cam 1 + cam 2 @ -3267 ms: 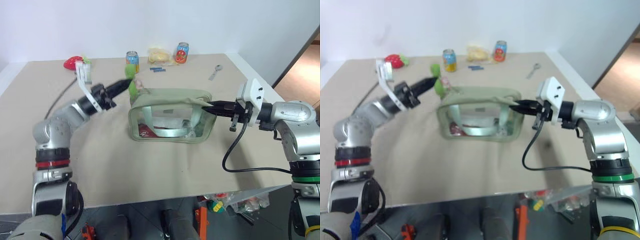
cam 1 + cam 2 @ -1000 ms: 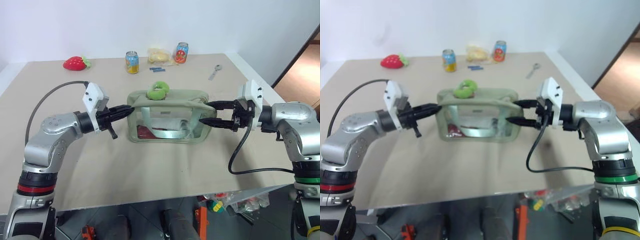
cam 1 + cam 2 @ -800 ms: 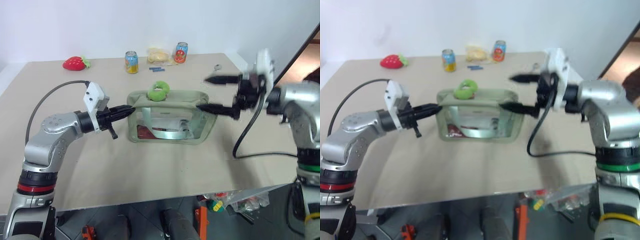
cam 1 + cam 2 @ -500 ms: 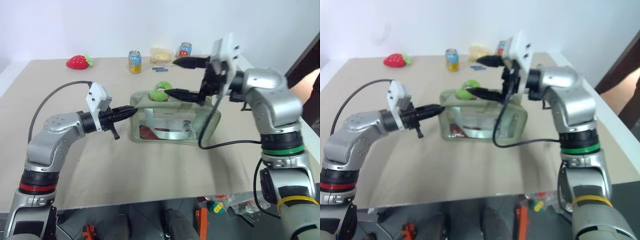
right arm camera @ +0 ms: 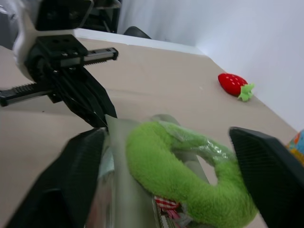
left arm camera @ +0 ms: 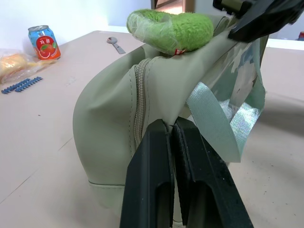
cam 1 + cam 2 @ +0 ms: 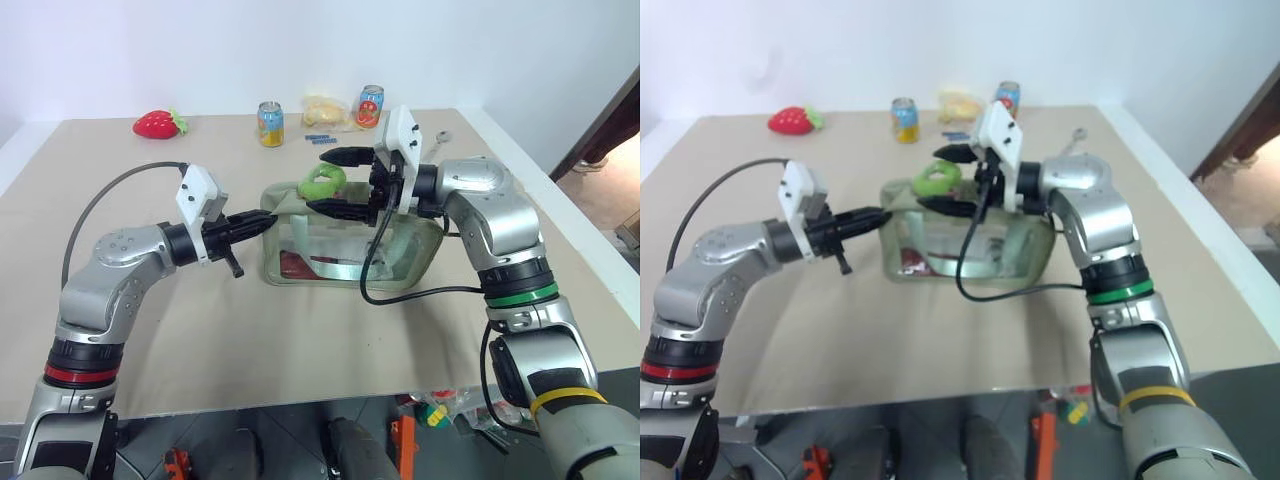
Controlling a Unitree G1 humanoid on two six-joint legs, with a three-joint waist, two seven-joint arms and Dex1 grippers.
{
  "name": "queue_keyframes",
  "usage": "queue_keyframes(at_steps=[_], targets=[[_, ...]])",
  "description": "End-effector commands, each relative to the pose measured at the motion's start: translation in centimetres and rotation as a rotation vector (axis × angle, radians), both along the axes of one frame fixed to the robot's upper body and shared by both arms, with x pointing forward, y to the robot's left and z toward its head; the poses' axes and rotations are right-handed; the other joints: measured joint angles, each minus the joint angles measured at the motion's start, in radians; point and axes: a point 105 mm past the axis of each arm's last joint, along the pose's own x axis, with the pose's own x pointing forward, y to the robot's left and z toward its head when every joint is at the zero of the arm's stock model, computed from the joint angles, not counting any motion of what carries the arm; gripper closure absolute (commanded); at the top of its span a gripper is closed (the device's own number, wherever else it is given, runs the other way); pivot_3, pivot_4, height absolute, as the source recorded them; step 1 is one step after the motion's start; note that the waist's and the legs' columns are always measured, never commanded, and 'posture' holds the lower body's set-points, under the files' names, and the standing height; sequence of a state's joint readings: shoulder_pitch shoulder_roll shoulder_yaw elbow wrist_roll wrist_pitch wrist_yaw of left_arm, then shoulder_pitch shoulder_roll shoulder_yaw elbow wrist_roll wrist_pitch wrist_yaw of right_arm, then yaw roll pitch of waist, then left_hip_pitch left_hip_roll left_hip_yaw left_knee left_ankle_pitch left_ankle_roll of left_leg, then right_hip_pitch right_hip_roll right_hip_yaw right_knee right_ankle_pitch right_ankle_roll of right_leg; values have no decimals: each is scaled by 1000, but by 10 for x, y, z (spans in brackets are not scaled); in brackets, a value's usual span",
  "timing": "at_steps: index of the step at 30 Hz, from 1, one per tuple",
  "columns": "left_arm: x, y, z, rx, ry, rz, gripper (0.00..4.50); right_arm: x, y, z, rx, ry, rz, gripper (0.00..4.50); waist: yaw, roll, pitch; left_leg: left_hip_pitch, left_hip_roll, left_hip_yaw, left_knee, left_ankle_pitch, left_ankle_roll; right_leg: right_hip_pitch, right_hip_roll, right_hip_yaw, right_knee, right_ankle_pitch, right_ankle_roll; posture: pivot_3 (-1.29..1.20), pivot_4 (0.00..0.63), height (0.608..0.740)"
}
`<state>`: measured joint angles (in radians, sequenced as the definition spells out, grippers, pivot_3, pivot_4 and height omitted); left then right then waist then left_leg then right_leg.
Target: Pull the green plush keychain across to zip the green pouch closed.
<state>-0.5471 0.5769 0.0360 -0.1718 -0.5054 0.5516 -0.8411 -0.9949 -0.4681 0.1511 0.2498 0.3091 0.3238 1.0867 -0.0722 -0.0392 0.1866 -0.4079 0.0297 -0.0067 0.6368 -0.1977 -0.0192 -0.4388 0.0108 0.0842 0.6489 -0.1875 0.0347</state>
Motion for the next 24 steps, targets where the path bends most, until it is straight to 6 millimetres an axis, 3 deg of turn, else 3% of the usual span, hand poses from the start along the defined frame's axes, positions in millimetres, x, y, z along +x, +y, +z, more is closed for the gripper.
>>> queue_keyframes(at_steps=[1, 9, 19, 24], targets=[[-5, -4, 2, 14, -16, -16, 4500, 0, 0, 14, 2, -42, -5, 1549, 0, 0, 0, 0, 0, 0, 0, 0, 0, 0, 0, 0, 0, 0, 0, 0, 150, 740], [-6, -4, 2, 9, -15, -8, 4500, 2, -4, 1, -43, -23, -18, 4333, 0, 0, 0, 0, 0, 0, 0, 0, 0, 0, 0, 0, 0, 0, 0, 0, 150, 740], [-4, -3, 1, 8, -13, 2, 4500, -2, -9, 0, -61, -47, -5, 4424, 0, 0, 0, 0, 0, 0, 0, 0, 0, 0, 0, 0, 0, 0, 0, 0, 150, 740], [-3, -3, 1, 9, -12, 5, 4500, -6, -9, 13, -19, -105, -3, 4424, 0, 0, 0, 0, 0, 0, 0, 0, 0, 0, 0, 0, 0, 0, 0, 0, 150, 740]])
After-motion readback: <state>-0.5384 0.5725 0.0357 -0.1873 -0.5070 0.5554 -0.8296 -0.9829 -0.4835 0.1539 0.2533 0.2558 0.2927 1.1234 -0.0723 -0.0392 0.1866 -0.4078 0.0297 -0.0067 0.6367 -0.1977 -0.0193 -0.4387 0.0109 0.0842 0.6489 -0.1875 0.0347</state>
